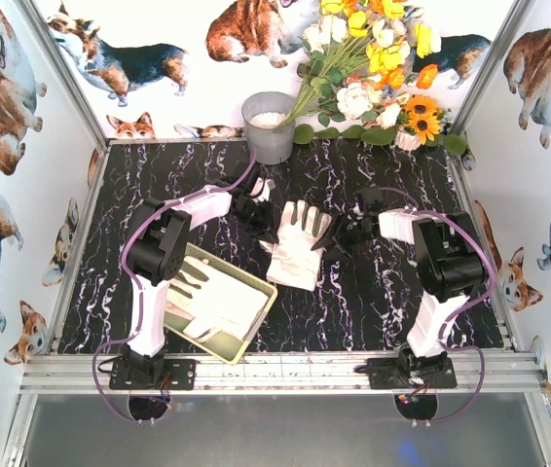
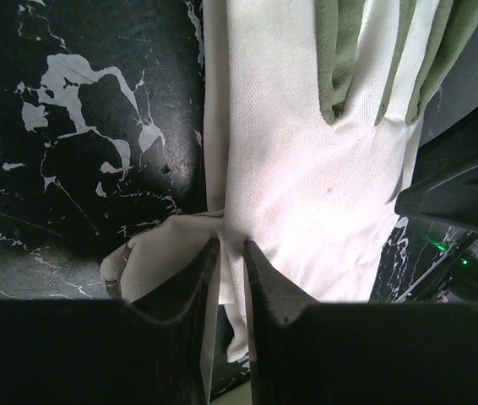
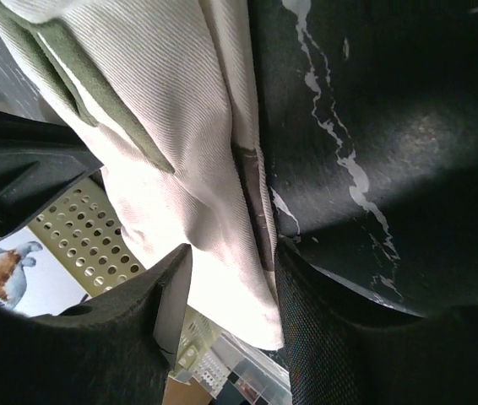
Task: Put the gloves into the storage basket
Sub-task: Pair the glove with the glove.
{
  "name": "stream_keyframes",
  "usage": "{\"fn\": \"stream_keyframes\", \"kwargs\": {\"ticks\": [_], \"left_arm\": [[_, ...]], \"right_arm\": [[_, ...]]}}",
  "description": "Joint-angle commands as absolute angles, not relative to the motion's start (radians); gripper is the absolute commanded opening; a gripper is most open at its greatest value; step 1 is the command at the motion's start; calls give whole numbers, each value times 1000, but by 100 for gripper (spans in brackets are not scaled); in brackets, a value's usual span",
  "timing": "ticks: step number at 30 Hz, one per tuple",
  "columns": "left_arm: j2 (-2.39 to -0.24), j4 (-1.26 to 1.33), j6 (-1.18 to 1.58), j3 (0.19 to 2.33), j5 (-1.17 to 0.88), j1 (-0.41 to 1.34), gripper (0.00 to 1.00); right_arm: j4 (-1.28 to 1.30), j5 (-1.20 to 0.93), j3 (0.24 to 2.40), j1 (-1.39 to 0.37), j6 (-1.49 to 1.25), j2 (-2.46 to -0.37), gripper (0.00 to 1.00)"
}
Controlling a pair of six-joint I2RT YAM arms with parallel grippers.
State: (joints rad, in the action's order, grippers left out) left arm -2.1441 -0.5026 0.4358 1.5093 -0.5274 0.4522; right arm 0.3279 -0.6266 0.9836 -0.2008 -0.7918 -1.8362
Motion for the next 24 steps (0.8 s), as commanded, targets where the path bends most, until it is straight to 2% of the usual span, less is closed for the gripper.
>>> {"fn": "stream_keyframes", "kwargs": {"ticks": [1, 17, 19, 24], "left_arm": [[-2170, -505, 408, 1481, -519, 457, 11], [-2145, -495, 407, 1437, -526, 457, 10], [-2137, -488, 411, 1429, -527, 457, 10], [-2108, -479, 422, 1420, -517, 458, 11]], "right_arm": [[270, -602, 959, -210, -799, -1872, 46], [206, -663, 1021, -263, -822, -1929, 44], [203, -668, 1030, -266, -824, -1930, 39], [211, -670, 1046, -267, -822, -1921, 10]]}}
